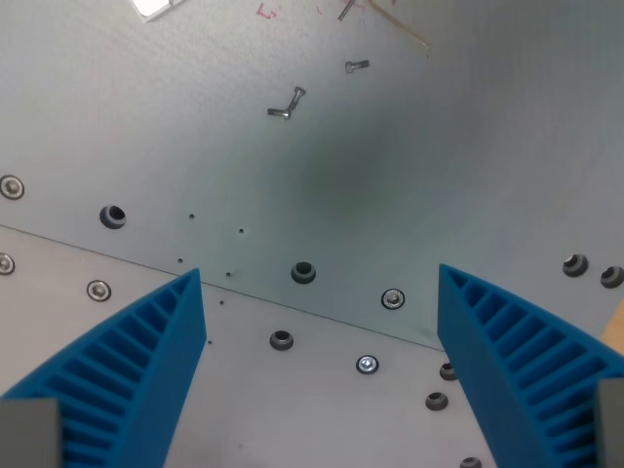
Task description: Move in gripper negative y
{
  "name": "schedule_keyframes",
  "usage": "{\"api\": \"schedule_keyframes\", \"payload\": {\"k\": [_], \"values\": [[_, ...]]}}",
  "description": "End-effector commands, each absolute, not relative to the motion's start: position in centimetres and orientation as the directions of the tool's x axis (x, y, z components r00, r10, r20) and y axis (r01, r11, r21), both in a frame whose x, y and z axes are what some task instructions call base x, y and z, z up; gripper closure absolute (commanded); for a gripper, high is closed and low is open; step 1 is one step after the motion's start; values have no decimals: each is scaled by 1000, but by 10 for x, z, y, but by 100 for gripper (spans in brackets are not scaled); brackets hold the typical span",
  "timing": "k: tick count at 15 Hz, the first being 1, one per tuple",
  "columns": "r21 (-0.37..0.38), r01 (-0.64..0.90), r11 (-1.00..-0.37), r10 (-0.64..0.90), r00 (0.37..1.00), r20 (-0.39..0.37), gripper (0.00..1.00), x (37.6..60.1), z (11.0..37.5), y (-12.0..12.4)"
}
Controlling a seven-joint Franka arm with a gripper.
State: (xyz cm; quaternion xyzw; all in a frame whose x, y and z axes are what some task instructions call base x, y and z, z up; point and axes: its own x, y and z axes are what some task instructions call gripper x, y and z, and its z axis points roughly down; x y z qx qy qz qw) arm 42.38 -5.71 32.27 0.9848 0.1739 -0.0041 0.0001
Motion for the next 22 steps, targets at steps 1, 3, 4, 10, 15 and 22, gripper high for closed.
{"api": "schedule_keyframes", "payload": {"k": [1, 3, 4, 10, 15, 22], "values": [[1, 342, -940, 342, 940, -2, 0, 422, 326, -52], [1, 342, -940, 342, 940, -2, 0, 419, 326, -43], [1, 342, -940, 342, 940, -2, 0, 417, 326, -38], [1, 342, -940, 342, 940, -2, 0, 407, 326, -10], [1, 342, -940, 342, 940, -2, 0, 398, 325, 13], [1, 342, -940, 342, 940, -2, 0, 386, 325, 46]]}}
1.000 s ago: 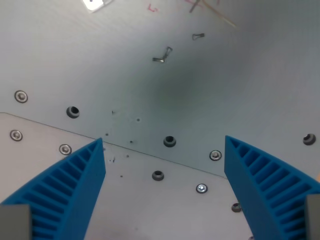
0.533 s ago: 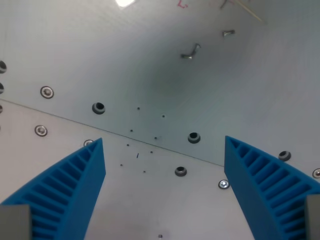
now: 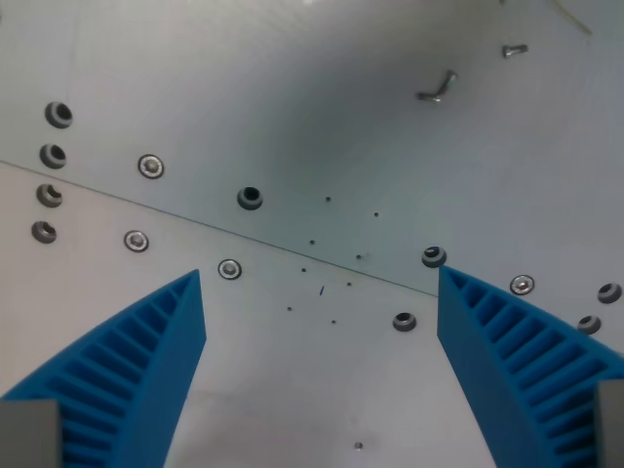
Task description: Move in gripper negative y
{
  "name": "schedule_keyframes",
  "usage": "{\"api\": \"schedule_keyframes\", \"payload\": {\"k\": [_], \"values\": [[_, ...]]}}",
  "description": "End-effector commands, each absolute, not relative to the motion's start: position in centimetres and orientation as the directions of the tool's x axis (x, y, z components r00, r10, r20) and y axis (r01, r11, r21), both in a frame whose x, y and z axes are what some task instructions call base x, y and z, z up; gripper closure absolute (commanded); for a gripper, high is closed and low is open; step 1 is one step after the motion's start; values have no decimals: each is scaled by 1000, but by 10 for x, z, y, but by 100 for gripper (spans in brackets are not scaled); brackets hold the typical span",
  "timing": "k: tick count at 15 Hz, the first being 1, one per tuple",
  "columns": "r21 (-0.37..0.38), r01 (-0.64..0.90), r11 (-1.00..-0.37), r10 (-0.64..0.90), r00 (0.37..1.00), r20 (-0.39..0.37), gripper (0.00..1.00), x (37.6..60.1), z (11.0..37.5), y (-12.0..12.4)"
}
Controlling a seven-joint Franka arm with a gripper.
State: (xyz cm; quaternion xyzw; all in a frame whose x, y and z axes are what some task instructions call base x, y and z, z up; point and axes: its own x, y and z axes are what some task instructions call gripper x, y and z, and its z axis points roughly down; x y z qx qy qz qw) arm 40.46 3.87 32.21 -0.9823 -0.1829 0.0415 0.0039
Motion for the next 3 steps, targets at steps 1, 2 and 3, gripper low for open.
{"api": "schedule_keyframes", "payload": {"k": [1, 2, 3], "values": [[1, 342, -940, 342, 940, -2, 0, 384, 325, 51], [1, 342, -940, 342, 940, -2, 0, 383, 325, 56], [1, 342, -940, 342, 940, -2, 0, 381, 325, 60]]}}
